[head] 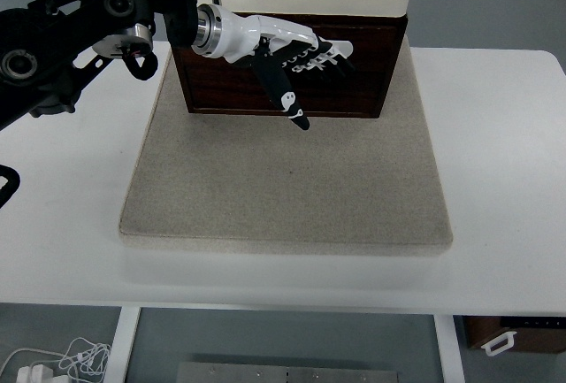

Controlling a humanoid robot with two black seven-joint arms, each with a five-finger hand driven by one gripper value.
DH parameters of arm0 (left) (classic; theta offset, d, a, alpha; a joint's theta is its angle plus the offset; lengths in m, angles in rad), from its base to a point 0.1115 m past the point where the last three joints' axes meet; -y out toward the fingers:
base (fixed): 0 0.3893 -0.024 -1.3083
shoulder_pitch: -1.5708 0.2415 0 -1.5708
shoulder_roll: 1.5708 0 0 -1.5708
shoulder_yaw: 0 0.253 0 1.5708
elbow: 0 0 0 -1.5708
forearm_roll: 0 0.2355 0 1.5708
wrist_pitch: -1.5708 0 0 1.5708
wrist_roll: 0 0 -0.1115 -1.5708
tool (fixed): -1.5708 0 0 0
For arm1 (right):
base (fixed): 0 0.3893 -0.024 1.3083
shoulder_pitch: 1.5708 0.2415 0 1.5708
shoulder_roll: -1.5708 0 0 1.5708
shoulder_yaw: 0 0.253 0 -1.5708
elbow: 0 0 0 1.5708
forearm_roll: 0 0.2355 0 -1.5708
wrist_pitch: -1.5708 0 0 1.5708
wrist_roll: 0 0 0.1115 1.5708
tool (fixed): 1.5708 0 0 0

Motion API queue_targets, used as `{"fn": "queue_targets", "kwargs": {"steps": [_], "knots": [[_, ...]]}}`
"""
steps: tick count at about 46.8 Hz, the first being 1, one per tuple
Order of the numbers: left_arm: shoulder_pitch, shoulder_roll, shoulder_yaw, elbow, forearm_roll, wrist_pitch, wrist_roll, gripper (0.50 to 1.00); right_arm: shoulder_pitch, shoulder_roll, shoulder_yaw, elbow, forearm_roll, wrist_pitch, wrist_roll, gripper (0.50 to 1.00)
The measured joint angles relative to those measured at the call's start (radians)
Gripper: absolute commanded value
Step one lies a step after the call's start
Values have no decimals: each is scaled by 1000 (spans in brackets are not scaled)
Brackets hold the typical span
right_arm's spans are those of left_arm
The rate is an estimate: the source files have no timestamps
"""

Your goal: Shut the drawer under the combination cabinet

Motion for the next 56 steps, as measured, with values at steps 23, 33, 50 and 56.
{"fn": "queue_targets", "kwargs": {"steps": [23, 33, 50, 56], "knots": [[-4, 5, -518, 11, -160, 0, -222, 1000, 0, 0, 0, 0, 0, 0, 0, 952], [-18, 5, -670, 114, -209, 0, -229, 1000, 0, 0, 0, 0, 0, 1, 0, 952], [-22, 23, -755, 255, -256, 93, -319, 1000, 0, 0, 0, 0, 0, 0, 0, 952], [-33, 43, -755, 291, -287, 219, -329, 1000, 0, 0, 0, 0, 0, 0, 0, 952]]}}
